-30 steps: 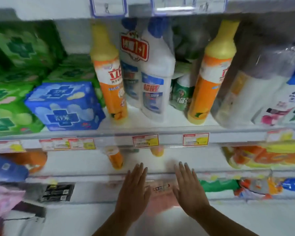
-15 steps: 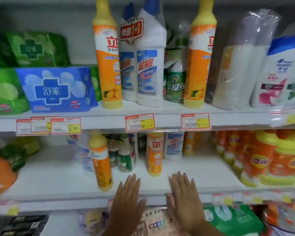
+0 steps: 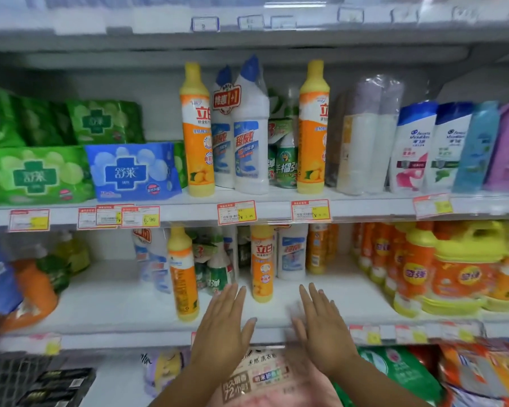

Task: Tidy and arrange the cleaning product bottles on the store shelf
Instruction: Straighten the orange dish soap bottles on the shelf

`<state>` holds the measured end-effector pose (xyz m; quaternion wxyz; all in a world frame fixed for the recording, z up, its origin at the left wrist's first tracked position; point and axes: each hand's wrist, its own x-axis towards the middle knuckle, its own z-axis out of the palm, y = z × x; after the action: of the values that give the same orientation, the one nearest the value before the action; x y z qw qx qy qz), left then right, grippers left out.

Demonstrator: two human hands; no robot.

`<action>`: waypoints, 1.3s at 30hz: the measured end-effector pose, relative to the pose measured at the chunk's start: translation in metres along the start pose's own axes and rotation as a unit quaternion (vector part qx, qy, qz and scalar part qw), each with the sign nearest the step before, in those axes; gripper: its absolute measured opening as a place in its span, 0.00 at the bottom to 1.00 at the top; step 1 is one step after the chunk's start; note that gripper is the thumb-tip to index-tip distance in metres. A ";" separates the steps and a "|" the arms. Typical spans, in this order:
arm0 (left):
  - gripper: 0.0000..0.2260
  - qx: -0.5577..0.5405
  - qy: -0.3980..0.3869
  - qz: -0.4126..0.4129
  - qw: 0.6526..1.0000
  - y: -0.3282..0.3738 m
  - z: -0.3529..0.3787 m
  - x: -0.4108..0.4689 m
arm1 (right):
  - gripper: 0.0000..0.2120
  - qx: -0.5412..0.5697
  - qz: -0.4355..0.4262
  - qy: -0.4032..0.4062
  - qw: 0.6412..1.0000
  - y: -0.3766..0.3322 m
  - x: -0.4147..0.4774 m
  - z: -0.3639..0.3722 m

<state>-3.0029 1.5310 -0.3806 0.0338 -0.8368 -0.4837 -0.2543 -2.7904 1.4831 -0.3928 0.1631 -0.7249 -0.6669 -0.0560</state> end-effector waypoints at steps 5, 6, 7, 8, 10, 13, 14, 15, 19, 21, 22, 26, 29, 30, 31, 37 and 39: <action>0.37 -0.001 0.010 0.005 1.000 0.002 0.004 0.015 | 0.47 0.037 -0.005 0.005 0.999 -0.001 0.023 0.006; 0.36 0.008 0.004 0.011 1.000 -0.001 0.009 0.018 | 0.42 0.054 0.000 0.001 0.999 -0.004 0.031 0.009; 0.35 0.018 -0.001 0.021 1.000 -0.005 0.013 0.022 | 0.37 0.078 0.009 0.000 0.997 -0.007 0.040 0.012; 0.35 0.022 -0.009 0.024 0.999 -0.009 0.018 0.026 | 0.34 0.101 0.015 -0.001 0.995 -0.010 0.049 0.017; 0.33 0.023 -0.019 0.010 0.999 -0.018 0.030 0.036 | 0.34 0.148 0.028 -0.001 0.989 -0.017 0.064 0.027; 0.28 0.001 -0.039 -0.015 0.999 -0.024 0.041 0.043 | 0.41 0.237 0.068 0.005 0.969 -0.027 0.085 0.045; 0.27 0.003 -0.031 -0.017 0.999 -0.028 0.048 0.043 | 0.43 0.266 0.082 0.010 0.960 -0.032 0.091 0.050; 0.27 -0.003 -0.032 -0.018 0.999 -0.031 0.054 0.042 | 0.44 0.288 0.091 0.014 0.953 -0.036 0.096 0.055; 0.29 -0.005 0.002 -0.003 1.000 -0.040 0.069 0.039 | 0.43 0.350 0.094 0.040 0.931 -0.045 0.112 0.062; 0.28 -0.001 0.003 0.000 1.000 -0.042 0.071 0.039 | 0.42 0.375 0.104 0.040 0.920 -0.048 0.118 0.061; 0.28 -0.003 0.003 0.002 1.000 -0.042 0.073 0.038 | 0.40 0.381 0.107 0.039 0.917 -0.049 0.120 0.061; 0.27 -0.006 -0.006 -0.001 1.000 -0.042 0.085 0.038 | 0.34 0.384 0.107 0.038 0.916 -0.049 0.123 0.059; 0.28 -0.022 -0.013 0.003 1.000 -0.032 0.091 0.041 | 0.32 0.374 0.121 0.046 0.918 -0.031 0.117 0.055; 0.29 -0.027 -0.016 0.006 0.999 -0.028 0.094 0.043 | 0.32 0.369 0.129 0.049 0.919 -0.021 0.115 0.054; 0.29 -0.032 -0.012 0.012 0.999 -0.023 0.095 0.044 | 0.31 0.364 0.138 0.053 0.920 -0.009 0.112 0.051; 0.27 -0.061 -0.033 0.049 0.996 0.016 0.107 0.055 | 0.27 0.331 0.207 0.085 0.917 0.062 0.102 0.033; 0.28 -0.065 -0.039 0.058 0.995 0.028 0.107 0.057 | 0.27 0.323 0.221 0.088 0.916 0.080 0.106 0.030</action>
<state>-2.9149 1.5935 -0.4422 -0.0244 -0.8732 -0.4176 -0.2499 -2.7047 1.5885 -0.4028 0.4546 -0.7538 -0.4546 0.1359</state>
